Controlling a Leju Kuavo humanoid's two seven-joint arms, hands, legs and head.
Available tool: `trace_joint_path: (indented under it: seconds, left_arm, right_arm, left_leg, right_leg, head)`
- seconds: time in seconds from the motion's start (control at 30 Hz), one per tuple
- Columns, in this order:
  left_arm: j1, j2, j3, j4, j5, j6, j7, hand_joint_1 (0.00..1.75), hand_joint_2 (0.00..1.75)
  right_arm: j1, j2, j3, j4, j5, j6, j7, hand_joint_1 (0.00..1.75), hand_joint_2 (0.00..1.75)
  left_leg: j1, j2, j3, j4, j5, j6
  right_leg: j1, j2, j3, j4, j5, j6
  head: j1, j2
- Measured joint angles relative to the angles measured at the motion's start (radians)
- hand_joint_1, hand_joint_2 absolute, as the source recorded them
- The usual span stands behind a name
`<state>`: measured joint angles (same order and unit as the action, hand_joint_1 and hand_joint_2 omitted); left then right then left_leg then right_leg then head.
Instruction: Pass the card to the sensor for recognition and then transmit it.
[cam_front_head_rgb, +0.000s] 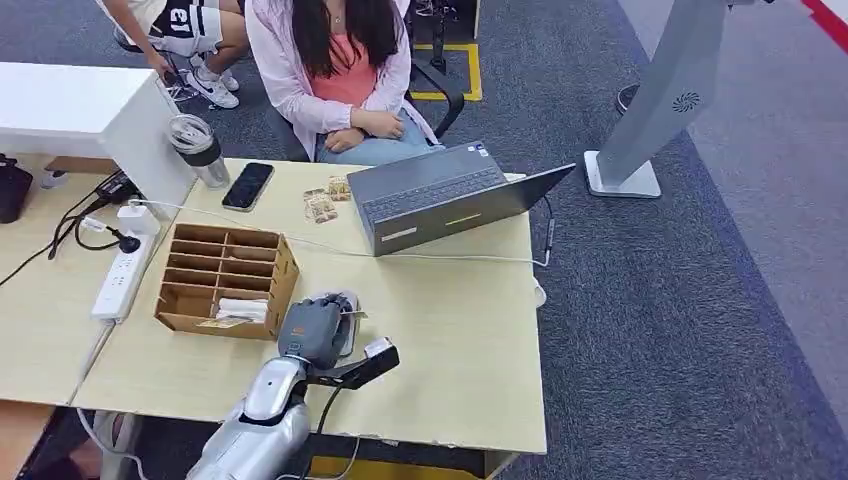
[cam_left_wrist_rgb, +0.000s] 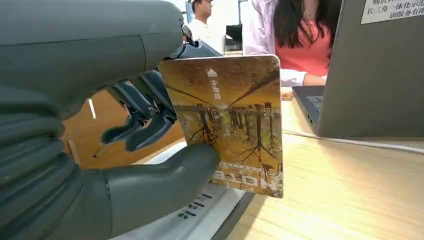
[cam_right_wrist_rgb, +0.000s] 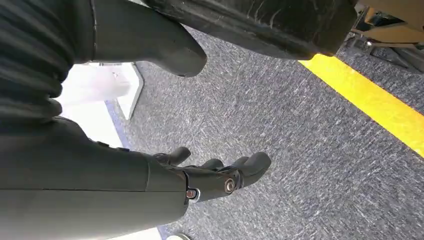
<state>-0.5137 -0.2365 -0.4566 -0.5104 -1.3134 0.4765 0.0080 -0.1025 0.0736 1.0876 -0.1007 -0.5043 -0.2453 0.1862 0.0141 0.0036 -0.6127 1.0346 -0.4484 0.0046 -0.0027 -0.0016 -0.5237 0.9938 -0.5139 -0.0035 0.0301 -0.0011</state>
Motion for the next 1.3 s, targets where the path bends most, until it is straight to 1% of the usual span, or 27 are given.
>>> trace_joint_path:
  seconds: [0.13, 0.27, 0.4, 0.5, 0.83, 0.93, 1.0, 1.07, 1.2, 1.3]
  left_arm:
    - [-0.007, 0.007, 0.0, 0.0, -0.002, 0.01, 0.013, 1.75, 1.75]
    - [-0.017, 0.018, 0.006, 0.0, 0.01, 0.042, 0.025, 1.75, 1.75]
    - [-0.062, 0.065, 0.029, -0.019, 0.032, 0.04, 0.014, 1.75, 1.75]
    - [-0.085, 0.085, 0.036, -0.031, 0.036, 0.037, 0.006, 1.75, 1.75]
    - [-0.086, 0.103, 0.047, -0.047, 0.033, 0.041, 0.006, 1.75, 1.75]
    - [-0.091, 0.114, 0.052, -0.054, 0.02, 0.063, 0.016, 1.75, 1.75]
    - [-0.113, 0.138, 0.062, -0.064, 0.015, 0.09, 0.018, 1.75, 1.75]
    - [-0.142, 0.168, 0.074, -0.078, 0.009, 0.11, 0.003, 1.75, 1.75]
    - [-0.193, 0.226, 0.113, -0.103, -0.032, 0.14, -0.006, 1.75, 1.75]
    - [-0.225, 0.256, 0.137, -0.106, -0.061, 0.149, -0.009, 1.75, 1.75]
  right_arm:
    - [0.0, 0.0, 0.0, 0.0, -0.004, 0.0, 0.001, 0.0, 1.75]
    - [0.0, 0.0, 0.001, 0.0, -0.008, 0.0, 0.001, 0.0, 1.75]
    - [0.001, 0.0, 0.001, 0.0, -0.017, -0.001, 0.001, 0.0, 1.75]
    - [0.001, 0.0, 0.002, 0.0, -0.018, -0.001, 0.001, 0.0, 1.75]
    - [0.0, 0.0, 0.004, 0.0, -0.018, -0.002, 0.001, 0.0, 1.75]
    - [0.001, 0.0, 0.005, 0.0, -0.019, -0.002, 0.0, 0.0, 1.75]
    - [0.001, 0.0, 0.008, 0.0, -0.023, -0.003, -0.002, 0.0, 1.75]
    - [0.001, 0.0, 0.008, 0.0, -0.024, -0.004, -0.003, 0.0, 1.75]
    - [0.001, 0.0, 0.017, 0.0, -0.02, -0.003, -0.008, 0.0, 1.75]
    - [0.0, 0.0, 0.028, 0.0, -0.013, -0.002, -0.01, 0.0, 1.75]
  left_leg:
    - [0.0, 0.0, 0.0, 0.0, 0.001, 0.001]
    - [0.0, 0.0, 0.0, 0.0, 0.001, 0.001]
    - [0.0, 0.001, 0.0, 0.0, 0.001, 0.001]
    - [0.0, 0.0, 0.0, 0.0, 0.001, 0.001]
    - [0.0, 0.0, -0.002, 0.0, 0.001, 0.002]
    - [0.0, 0.0, -0.002, 0.0, 0.001, 0.001]
    - [0.0, 0.0, -0.002, 0.0, 0.002, 0.001]
    - [0.0, 0.001, -0.001, 0.0, 0.002, 0.001]
    - [0.001, 0.001, -0.001, 0.0, 0.002, 0.001]
    - [0.001, 0.0, -0.002, 0.0, 0.002, 0.001]
  right_leg:
    - [0.0, 0.0, 0.0, 0.0, 0.0, 0.0]
    - [0.0, 0.0, 0.0, 0.0, 0.0, 0.0]
    - [0.0, 0.001, -0.001, 0.0, 0.001, 0.0]
    - [0.0, 0.0, -0.001, 0.001, 0.0, 0.0]
    - [0.0, 0.0, -0.002, 0.0, 0.0, 0.0]
    - [0.0, 0.0, -0.002, 0.0, 0.0, 0.0]
    - [0.0, 0.0, -0.002, 0.001, 0.001, 0.0]
    - [0.0, 0.0, -0.002, 0.001, 0.001, 0.0]
    - [0.001, 0.001, -0.002, 0.001, 0.001, 0.0]
    - [0.001, 0.001, -0.002, 0.001, 0.001, 0.0]
  head:
    - [0.0, 0.0]
    - [0.0, 0.0]
    - [0.0, 0.0]
    - [0.0, 0.0]
    - [0.0, 0.0]
    - [0.0, 0.0]
    - [0.0, 0.0]
    - [0.0, 0.0]
    - [0.0, 0.0]
    - [0.0, 0.0]
